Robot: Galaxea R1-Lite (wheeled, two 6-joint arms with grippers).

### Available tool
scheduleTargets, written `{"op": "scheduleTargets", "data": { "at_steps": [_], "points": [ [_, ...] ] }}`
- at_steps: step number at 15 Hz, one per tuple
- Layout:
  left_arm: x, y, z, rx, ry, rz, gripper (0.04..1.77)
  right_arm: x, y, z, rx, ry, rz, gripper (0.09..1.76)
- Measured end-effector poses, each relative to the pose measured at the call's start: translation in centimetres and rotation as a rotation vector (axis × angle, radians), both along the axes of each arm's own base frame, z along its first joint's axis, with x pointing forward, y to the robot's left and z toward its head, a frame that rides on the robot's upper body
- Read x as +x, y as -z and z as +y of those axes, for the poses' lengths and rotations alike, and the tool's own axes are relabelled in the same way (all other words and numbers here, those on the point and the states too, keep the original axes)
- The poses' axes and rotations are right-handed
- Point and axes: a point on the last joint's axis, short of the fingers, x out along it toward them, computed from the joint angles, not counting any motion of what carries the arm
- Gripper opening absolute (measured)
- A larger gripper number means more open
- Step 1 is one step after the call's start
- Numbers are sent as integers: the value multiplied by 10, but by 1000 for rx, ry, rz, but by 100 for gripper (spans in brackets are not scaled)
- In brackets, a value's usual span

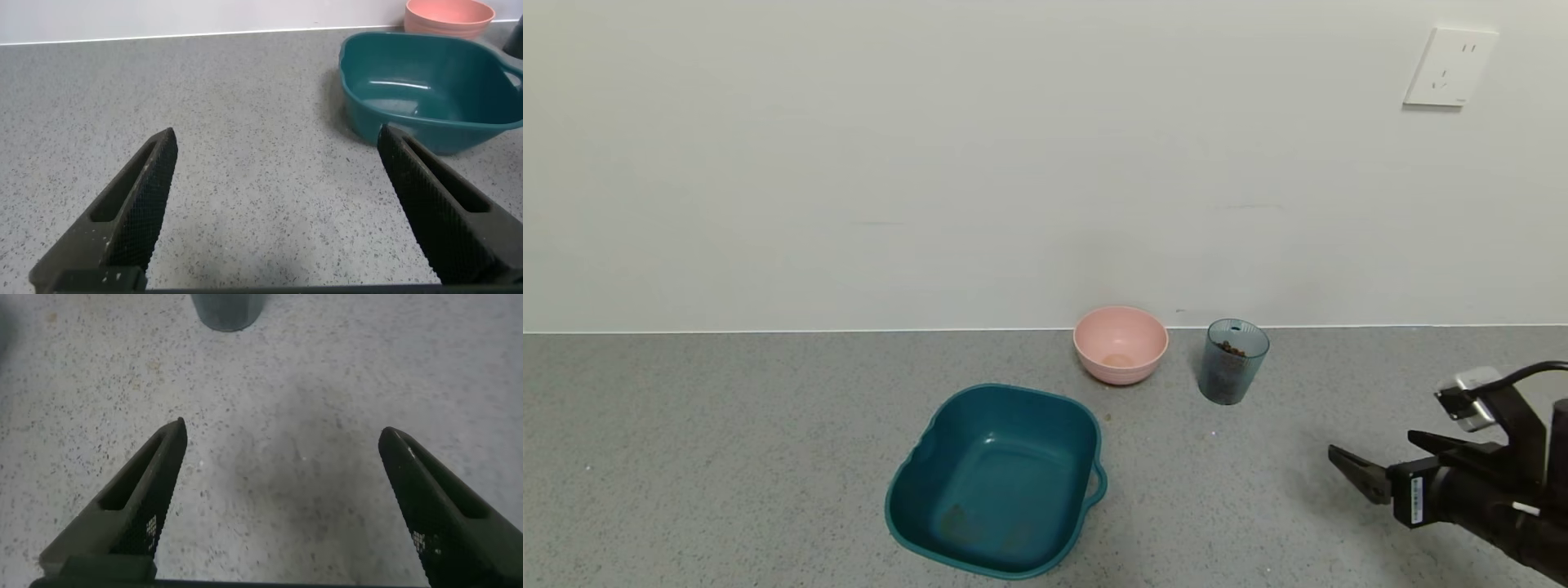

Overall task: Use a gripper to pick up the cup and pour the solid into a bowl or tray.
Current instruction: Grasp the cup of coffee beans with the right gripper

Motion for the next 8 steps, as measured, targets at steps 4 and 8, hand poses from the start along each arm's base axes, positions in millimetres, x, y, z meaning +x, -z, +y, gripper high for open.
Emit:
{"op": "scheduleTargets", "data": {
  "at_steps": [4,8],
  "points": [
    [0,0,0,0,0,0,176,33,25,15,9,-38,-76,171],
    [0,0,0,0,0,0,176,64,56,26,10,-57,-157,171]
  ]
}}
